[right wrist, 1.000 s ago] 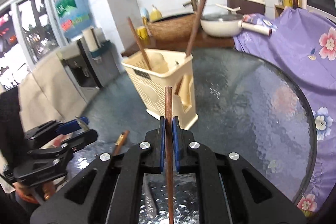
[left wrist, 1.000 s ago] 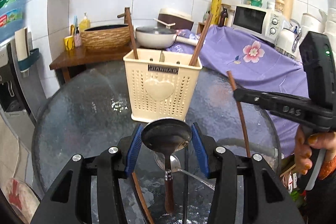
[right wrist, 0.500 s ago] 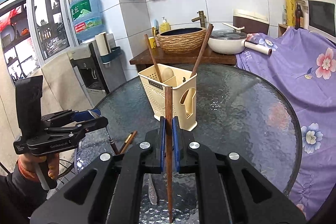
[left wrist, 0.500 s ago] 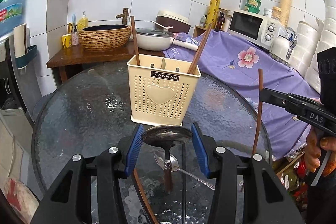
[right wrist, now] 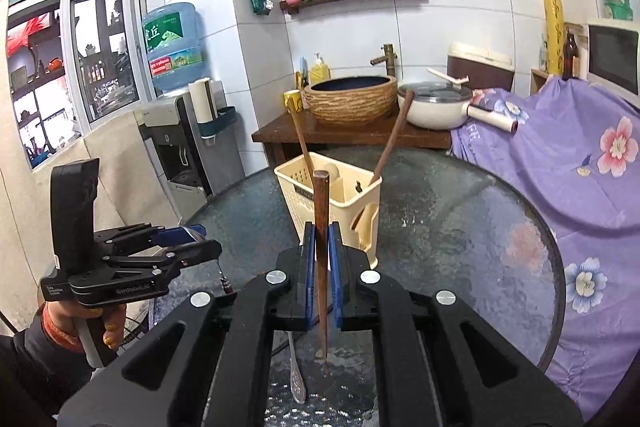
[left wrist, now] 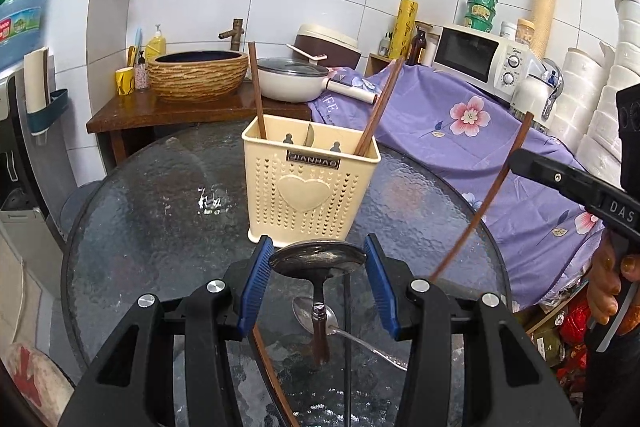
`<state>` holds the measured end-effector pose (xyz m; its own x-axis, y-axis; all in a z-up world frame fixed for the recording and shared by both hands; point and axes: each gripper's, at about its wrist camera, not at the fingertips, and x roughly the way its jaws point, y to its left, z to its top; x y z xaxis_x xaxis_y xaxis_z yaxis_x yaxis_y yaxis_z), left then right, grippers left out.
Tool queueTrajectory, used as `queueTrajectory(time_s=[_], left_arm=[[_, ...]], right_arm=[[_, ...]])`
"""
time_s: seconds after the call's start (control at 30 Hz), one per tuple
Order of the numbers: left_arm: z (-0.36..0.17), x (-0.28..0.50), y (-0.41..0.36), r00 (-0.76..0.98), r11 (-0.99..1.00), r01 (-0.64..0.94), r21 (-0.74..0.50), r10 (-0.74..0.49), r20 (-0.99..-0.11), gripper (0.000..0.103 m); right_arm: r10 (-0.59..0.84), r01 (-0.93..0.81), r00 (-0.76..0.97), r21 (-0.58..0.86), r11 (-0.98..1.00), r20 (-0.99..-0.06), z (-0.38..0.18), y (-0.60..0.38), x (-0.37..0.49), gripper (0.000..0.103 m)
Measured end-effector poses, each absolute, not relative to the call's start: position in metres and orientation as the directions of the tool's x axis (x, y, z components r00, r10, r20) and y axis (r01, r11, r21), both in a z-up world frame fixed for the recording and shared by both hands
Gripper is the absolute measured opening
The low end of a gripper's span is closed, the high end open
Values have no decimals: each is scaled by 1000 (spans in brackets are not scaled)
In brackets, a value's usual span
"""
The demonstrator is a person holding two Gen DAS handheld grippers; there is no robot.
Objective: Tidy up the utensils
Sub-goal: 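Lift the spoon with the left tool while the right tool carries its chopstick toward the basket, then lower the spoon into the basket and open the left tool while the right tool releases its chopstick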
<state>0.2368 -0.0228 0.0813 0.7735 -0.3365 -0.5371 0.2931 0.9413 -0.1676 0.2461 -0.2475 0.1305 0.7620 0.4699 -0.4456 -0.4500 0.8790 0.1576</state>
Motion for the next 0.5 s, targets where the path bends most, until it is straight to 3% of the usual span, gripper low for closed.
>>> queueTrajectory(time_s=[0.27,0.5], left_arm=[[112,256,-17,763,922,318,-220,-387,-518,46],[167,286,-7,796,921,304,-242,-386,-466,46]], right_arm=[[478,-478,770,115,871,-423,166,-228,256,7],[515,-492,765,164,855,-386,222,-220,282,7]])
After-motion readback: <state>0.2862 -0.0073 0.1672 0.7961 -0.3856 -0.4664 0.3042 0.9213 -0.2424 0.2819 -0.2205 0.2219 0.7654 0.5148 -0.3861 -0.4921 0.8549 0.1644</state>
